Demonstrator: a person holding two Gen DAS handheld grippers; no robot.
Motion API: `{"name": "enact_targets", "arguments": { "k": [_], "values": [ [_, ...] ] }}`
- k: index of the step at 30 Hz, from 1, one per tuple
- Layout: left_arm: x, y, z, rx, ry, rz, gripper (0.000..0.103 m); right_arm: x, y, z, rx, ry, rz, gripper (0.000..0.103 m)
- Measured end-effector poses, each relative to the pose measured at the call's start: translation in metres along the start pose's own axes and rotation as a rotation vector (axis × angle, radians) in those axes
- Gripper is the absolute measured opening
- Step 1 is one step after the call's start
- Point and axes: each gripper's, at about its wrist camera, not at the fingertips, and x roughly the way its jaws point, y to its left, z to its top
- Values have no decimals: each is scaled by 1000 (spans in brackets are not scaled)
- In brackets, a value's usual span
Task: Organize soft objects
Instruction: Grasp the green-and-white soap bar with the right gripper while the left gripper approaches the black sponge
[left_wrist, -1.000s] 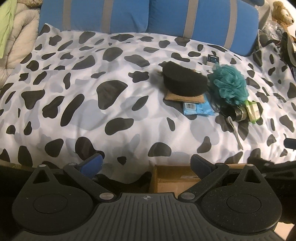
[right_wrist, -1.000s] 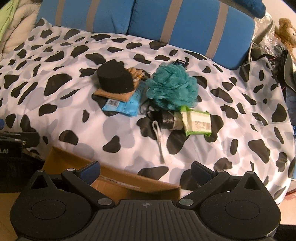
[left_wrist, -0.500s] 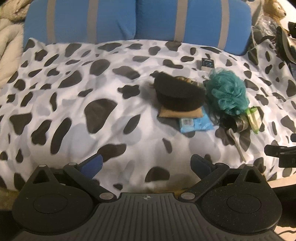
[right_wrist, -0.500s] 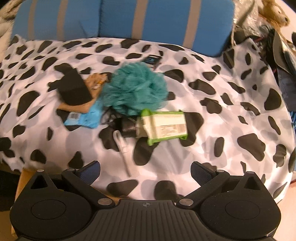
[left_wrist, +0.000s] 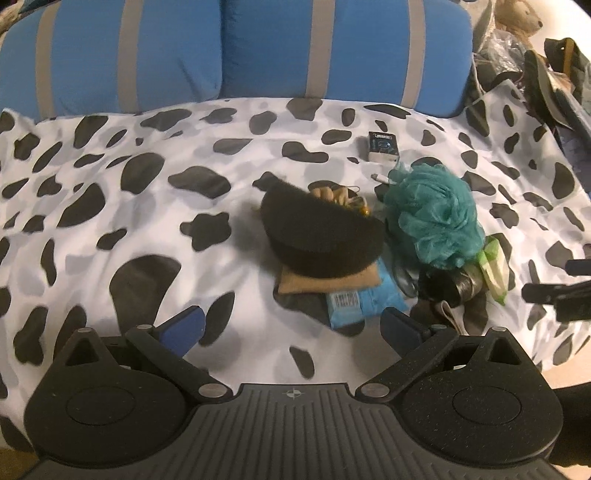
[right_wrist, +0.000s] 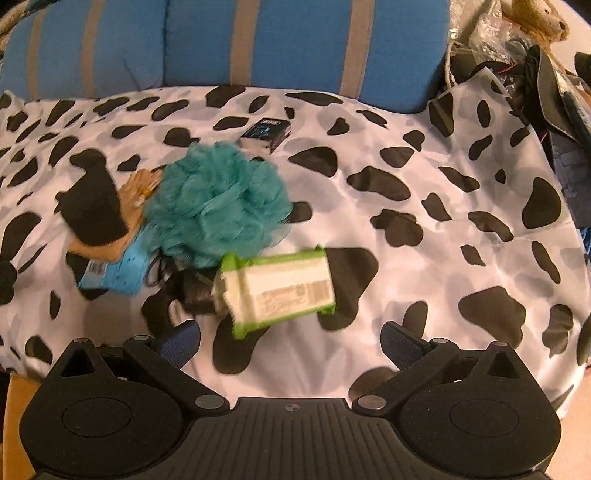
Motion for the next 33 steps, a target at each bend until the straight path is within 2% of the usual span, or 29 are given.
{"name": "enact_targets", "arguments": {
  "k": [4, 8, 12, 18, 26, 31, 33],
  "values": [
    [10, 2, 10, -2, 9, -21, 103, 12, -20, 11, 75, 13, 31, 103],
    [17, 0, 19, 9, 3, -40, 103, 29, -38, 21, 170, 51, 124, 103],
    [27, 1, 26, 20, 6, -40, 103, 55, -60, 26, 340, 117, 230, 103],
    [35, 3, 36, 9, 13, -62, 103, 83, -81, 28, 547, 199, 332, 102],
    [44, 5, 46, 8, 15, -57, 103, 111, -90, 25, 734, 307, 375, 75],
    [49, 1, 45, 20, 35, -49, 103, 118, -98, 18, 843, 333, 377, 64],
    [50, -1, 44, 35, 36, -51, 103, 119, -101, 15, 874, 341, 392, 63]
  ]
}}
